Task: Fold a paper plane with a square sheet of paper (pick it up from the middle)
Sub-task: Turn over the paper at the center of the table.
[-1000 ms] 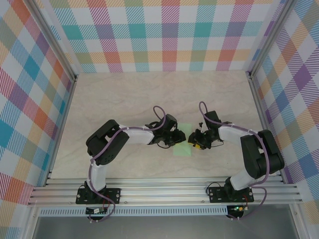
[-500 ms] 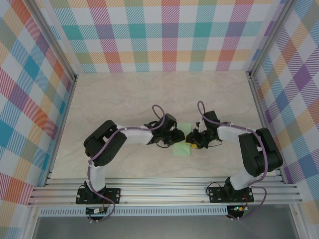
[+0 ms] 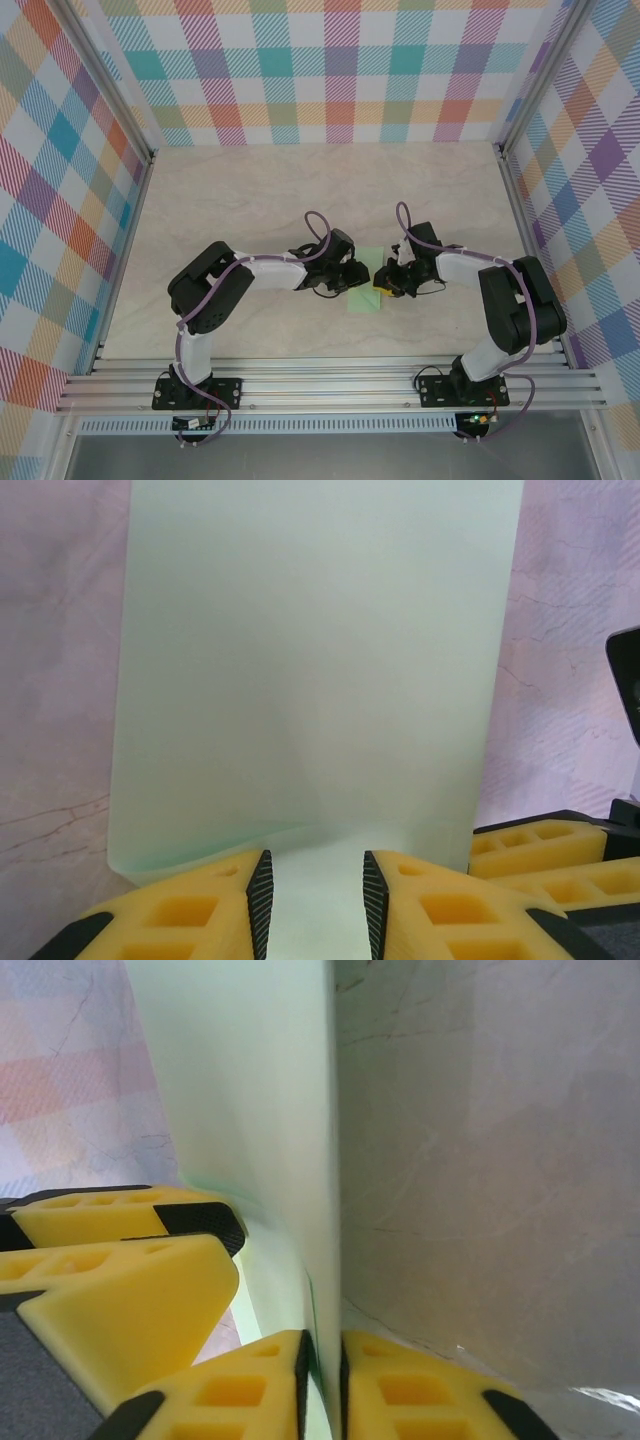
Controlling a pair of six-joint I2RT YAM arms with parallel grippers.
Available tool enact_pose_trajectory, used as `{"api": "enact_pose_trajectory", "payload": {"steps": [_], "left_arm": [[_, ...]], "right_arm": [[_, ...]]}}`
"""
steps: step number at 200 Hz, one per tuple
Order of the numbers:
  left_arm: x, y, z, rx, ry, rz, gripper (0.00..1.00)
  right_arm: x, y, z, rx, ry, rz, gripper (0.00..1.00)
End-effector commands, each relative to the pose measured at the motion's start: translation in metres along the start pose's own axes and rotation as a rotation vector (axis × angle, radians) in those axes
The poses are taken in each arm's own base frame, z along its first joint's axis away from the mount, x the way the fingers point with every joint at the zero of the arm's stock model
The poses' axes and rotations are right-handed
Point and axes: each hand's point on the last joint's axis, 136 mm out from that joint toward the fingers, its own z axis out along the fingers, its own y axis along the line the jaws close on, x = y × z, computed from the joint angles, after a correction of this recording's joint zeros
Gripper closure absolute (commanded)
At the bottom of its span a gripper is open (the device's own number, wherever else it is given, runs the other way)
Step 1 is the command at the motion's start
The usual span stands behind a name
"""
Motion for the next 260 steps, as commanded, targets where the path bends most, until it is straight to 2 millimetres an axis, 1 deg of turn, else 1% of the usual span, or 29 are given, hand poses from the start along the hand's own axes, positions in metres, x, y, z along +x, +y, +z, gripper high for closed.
{"api": "enact_pose_trajectory", "payload": {"steps": [1, 19, 31, 45, 60, 73, 86, 107, 113, 126, 138, 150, 157, 159, 163, 174, 185, 195, 211, 227, 234, 242, 248, 254, 260], "left_arm": [[-0.004, -0.01, -0.019, 0.022, -0.047, 0.006, 0.67], [-0.011, -0.012, -0.033, 0.023, -0.106, 0.007, 0.66], [-0.017, -0.01, -0.047, 0.012, -0.158, 0.006, 0.65], [-0.024, -0.005, -0.064, -0.007, -0.221, 0.001, 0.65], [-0.032, 0.003, -0.086, -0.044, -0.305, -0.014, 0.64], [-0.038, 0.012, -0.106, -0.078, -0.376, -0.027, 0.64], [-0.041, 0.026, -0.124, -0.125, -0.437, -0.046, 0.63], [-0.045, 0.046, -0.154, -0.197, -0.535, -0.082, 0.62], [-0.046, 0.051, -0.162, -0.209, -0.56, -0.092, 0.62], [-0.045, 0.064, -0.179, -0.243, -0.613, -0.123, 0.61], [-0.046, 0.073, -0.194, -0.258, -0.663, -0.146, 0.61], [-0.044, 0.084, -0.21, -0.285, -0.71, -0.177, 0.6], [-0.044, 0.087, -0.219, -0.287, -0.74, -0.19, 0.6], [-0.042, 0.093, -0.221, -0.311, -0.738, -0.191, 0.6], [-0.04, 0.097, -0.226, -0.326, -0.749, -0.196, 0.6], [-0.038, 0.104, -0.243, -0.34, -0.79, -0.215, 0.59], [-0.036, 0.11, -0.258, -0.349, -0.83, -0.228, 0.59], [-0.034, 0.116, -0.271, -0.349, -0.864, -0.241, 0.57], [-0.03, 0.125, -0.289, -0.342, -0.917, -0.257, 0.54], [-0.026, 0.132, -0.302, -0.326, -0.956, -0.27, 0.52], [-0.024, 0.135, -0.305, -0.319, -0.966, -0.273, 0.51], [-0.023, 0.137, -0.307, -0.31, -0.974, -0.278, 0.51], [-0.022, 0.138, -0.309, -0.306, -0.979, -0.279, 0.5], [-0.022, 0.139, -0.309, -0.3, -0.98, -0.28, 0.49], [-0.022, 0.138, -0.308, -0.295, -0.979, -0.275, 0.49]], "right_arm": [[0.002, 0.005, 0.0, -0.018, 0.014, -0.037, 0.89], [0.0, 0.007, -0.009, 0.015, -0.001, -0.051, 0.92], [-0.003, 0.01, -0.019, 0.051, -0.025, -0.07, 0.94], [-0.006, 0.011, -0.033, 0.118, -0.063, -0.1, 0.96], [-0.009, 0.014, -0.054, 0.231, -0.111, -0.152, 0.97], [-0.01, 0.014, -0.074, 0.352, -0.158, -0.195, 0.98], [-0.012, 0.014, -0.096, 0.498, -0.207, -0.237, 0.98], [-0.017, 0.014, -0.135, 0.769, -0.292, -0.295, 0.98], [-0.017, 0.018, -0.141, 0.829, -0.302, -0.318, 0.97], [-0.018, 0.022, -0.148, 0.936, -0.3, -0.343, 0.96], [-0.019, 0.026, -0.145, 1.018, -0.289, -0.367, 0.96], [-0.02, 0.028, -0.133, 1.086, -0.268, -0.395, 0.96], [-0.02, 0.028, -0.123, 1.126, -0.244, -0.412, 0.96], [-0.02, 0.028, -0.12, 1.133, -0.237, -0.413, 0.96], [-0.019, 0.029, -0.114, 1.147, -0.225, -0.422, 0.96], [-0.017, 0.033, -0.096, 1.172, -0.188, -0.448, 0.95], [-0.015, 0.035, -0.073, 1.187, -0.154, -0.471, 0.9], [-0.01, 0.04, -0.052, 1.155, -0.118, -0.479, 0.86], [-0.001, 0.05, -0.016, 1.059, -0.062, -0.484, 0.85], [0.008, 0.064, 0.011, 0.958, -0.013, -0.486, 0.82], [0.011, 0.069, 0.02, 0.92, 0.007, -0.482, 0.8], [0.015, 0.075, 0.029, 0.872, 0.028, -0.48, 0.75], [0.019, 0.082, 0.037, 0.815, 0.047, -0.484, 0.74], [0.022, 0.087, 0.041, 0.775, 0.056, -0.487, 0.72], [0.025, 0.092, 0.043, 0.739, 0.064, -0.489, 0.68]]}}
